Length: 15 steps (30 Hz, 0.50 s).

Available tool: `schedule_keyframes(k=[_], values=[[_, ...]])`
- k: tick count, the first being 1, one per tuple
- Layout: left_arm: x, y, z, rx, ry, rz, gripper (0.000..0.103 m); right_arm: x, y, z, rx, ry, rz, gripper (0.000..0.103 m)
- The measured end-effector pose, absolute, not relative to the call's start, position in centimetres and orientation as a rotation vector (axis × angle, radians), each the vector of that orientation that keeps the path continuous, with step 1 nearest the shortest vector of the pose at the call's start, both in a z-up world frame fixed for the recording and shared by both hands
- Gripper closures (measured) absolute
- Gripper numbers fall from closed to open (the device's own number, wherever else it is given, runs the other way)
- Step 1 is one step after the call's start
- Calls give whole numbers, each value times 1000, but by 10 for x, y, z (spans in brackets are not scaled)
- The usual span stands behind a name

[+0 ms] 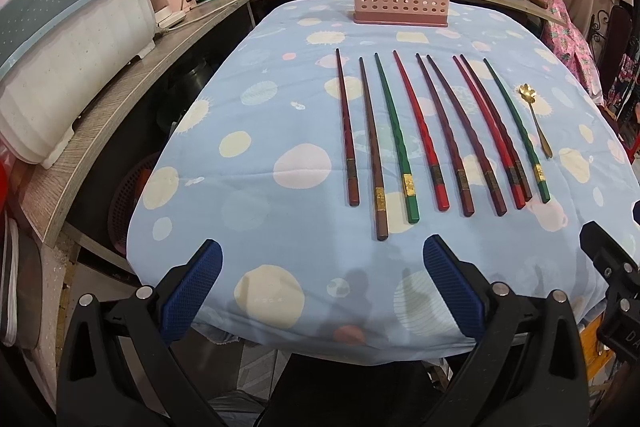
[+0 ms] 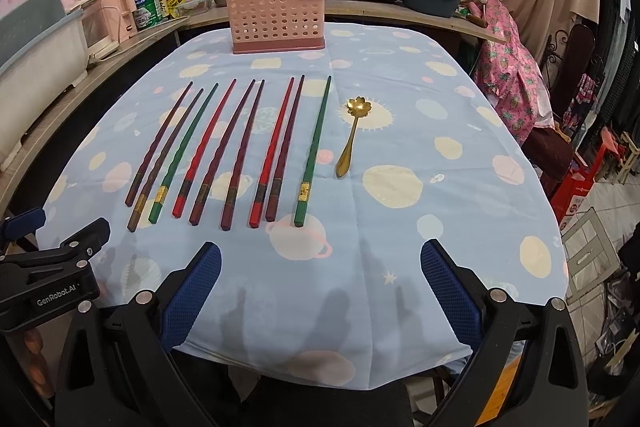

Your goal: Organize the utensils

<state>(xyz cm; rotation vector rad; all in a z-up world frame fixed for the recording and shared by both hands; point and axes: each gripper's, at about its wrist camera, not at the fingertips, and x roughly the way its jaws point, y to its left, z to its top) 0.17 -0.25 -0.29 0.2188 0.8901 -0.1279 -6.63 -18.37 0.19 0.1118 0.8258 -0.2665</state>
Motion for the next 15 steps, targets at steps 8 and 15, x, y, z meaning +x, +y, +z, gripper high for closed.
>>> schedule_keyframes(k=[8, 15], values=[[2, -5, -3, 216, 894, -133, 7, -66, -186, 3, 111, 823, -274, 7], [-1, -11, -4, 215, 897, -134, 7, -65, -189, 1, 124, 826, -280, 7]])
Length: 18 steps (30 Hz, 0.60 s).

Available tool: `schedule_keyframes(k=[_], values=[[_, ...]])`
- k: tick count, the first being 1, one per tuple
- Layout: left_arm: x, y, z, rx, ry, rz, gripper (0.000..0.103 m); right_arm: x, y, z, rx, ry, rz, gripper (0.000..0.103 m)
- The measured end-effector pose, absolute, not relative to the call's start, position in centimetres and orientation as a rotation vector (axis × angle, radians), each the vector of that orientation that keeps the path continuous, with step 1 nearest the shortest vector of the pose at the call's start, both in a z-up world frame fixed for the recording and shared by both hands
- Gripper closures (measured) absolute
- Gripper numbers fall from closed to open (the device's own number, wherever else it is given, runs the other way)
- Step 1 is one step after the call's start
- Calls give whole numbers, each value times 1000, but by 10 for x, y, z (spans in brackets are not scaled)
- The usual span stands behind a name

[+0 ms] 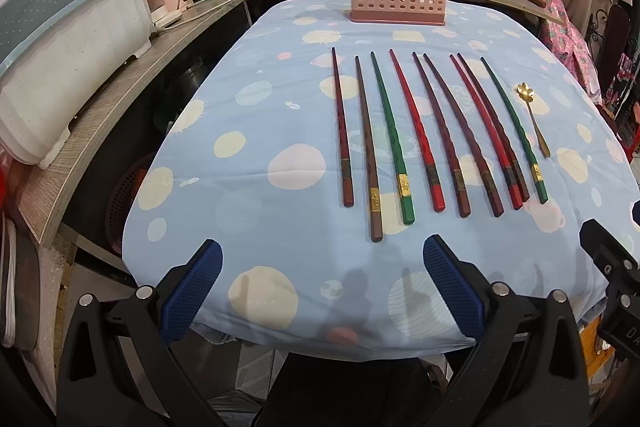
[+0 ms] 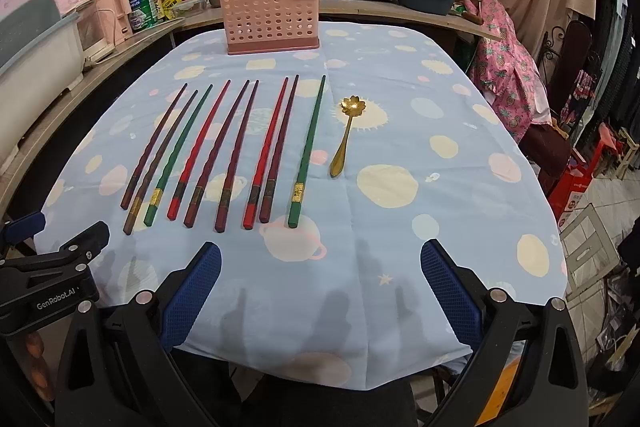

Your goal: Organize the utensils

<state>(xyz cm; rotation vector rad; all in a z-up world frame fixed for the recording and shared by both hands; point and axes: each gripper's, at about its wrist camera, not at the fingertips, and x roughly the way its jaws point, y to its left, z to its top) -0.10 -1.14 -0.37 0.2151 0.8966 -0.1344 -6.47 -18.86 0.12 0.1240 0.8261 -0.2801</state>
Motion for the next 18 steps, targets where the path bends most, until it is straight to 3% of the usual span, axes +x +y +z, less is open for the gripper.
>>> schedule_keyframes(k=[18], values=[[7, -1, -9, 200, 918, -138, 7, -62, -188, -3, 114, 832, -281, 7]])
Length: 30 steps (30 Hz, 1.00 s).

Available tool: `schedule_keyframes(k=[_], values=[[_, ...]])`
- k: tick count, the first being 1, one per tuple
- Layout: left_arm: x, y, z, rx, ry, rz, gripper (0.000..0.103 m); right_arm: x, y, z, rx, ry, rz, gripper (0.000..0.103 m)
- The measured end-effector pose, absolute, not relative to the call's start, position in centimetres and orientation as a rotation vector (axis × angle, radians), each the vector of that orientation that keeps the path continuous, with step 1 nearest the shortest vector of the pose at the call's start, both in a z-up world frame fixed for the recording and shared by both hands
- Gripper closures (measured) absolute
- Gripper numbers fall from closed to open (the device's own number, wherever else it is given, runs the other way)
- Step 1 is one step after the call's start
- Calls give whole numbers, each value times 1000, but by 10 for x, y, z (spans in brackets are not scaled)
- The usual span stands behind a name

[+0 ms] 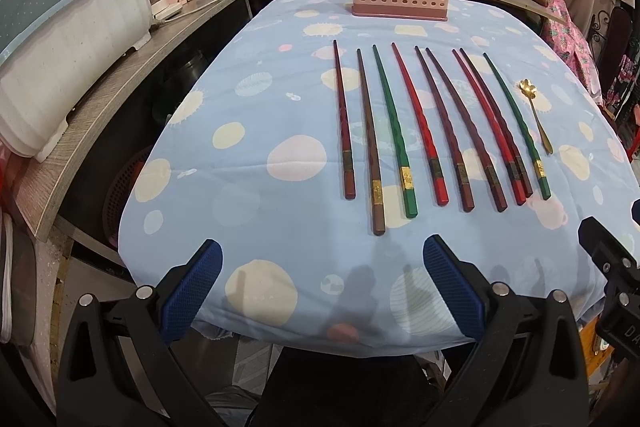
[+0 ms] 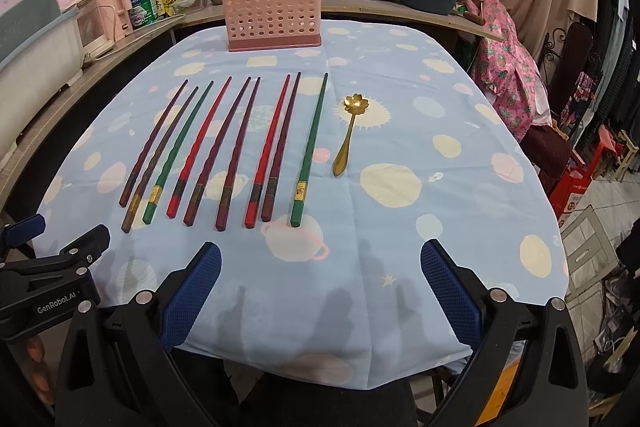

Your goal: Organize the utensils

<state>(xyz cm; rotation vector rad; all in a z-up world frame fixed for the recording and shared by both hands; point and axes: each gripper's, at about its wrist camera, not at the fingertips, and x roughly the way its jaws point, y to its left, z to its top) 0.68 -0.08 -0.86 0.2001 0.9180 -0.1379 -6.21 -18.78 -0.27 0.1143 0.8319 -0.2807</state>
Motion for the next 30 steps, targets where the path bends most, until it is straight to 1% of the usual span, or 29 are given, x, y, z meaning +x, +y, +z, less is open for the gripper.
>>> schedule_keyframes(k=[30], values=[[6, -2, -14, 200, 933, -142, 7, -63, -190, -7, 127, 839, -288, 7]])
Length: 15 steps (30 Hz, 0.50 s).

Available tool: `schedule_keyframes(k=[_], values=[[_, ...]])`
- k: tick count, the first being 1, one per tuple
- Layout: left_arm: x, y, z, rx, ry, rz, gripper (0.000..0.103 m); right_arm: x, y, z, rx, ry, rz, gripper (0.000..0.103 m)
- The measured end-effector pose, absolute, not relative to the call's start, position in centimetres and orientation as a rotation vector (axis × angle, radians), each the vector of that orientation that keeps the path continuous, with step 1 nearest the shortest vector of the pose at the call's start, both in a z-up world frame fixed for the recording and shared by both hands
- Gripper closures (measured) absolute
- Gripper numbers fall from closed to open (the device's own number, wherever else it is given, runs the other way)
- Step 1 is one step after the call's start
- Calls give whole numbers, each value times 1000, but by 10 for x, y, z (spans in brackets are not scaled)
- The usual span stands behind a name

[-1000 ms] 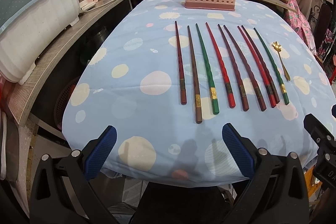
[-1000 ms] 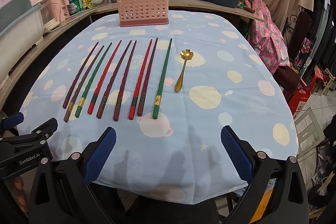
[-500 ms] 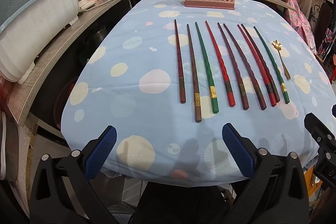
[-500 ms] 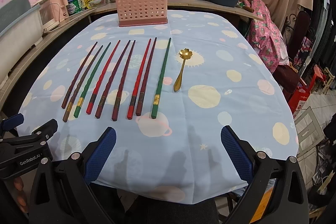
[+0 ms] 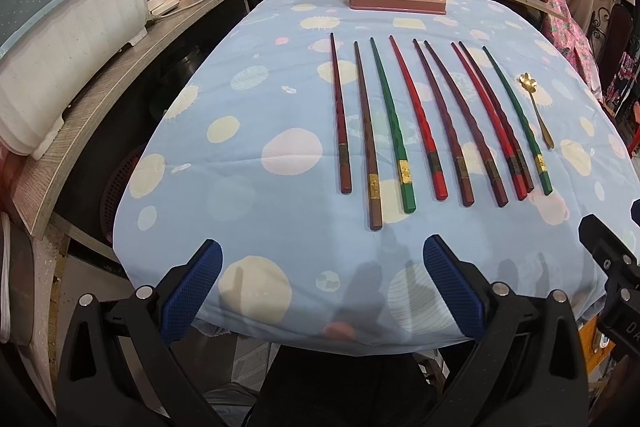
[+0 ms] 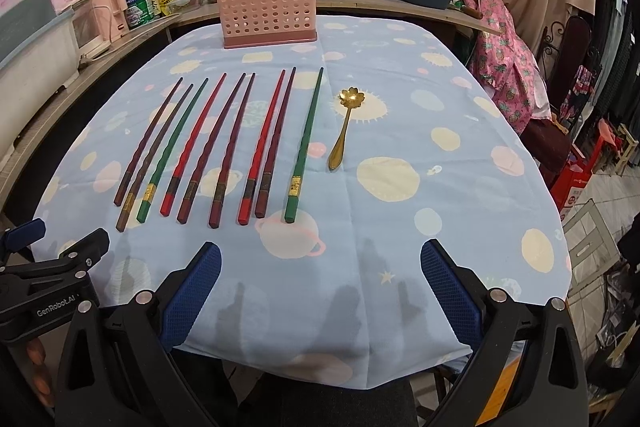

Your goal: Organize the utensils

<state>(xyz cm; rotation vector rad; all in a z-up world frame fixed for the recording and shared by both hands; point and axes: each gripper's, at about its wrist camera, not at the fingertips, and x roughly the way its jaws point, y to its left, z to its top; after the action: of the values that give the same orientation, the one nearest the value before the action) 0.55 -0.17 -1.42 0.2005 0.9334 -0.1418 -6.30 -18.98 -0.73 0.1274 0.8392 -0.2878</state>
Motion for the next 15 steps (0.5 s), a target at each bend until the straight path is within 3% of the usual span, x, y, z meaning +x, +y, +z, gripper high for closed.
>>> schedule_keyframes(k=[15], values=[[58, 18, -28, 91, 991, -129, 9, -52, -210, -16, 170, 853, -306, 7]])
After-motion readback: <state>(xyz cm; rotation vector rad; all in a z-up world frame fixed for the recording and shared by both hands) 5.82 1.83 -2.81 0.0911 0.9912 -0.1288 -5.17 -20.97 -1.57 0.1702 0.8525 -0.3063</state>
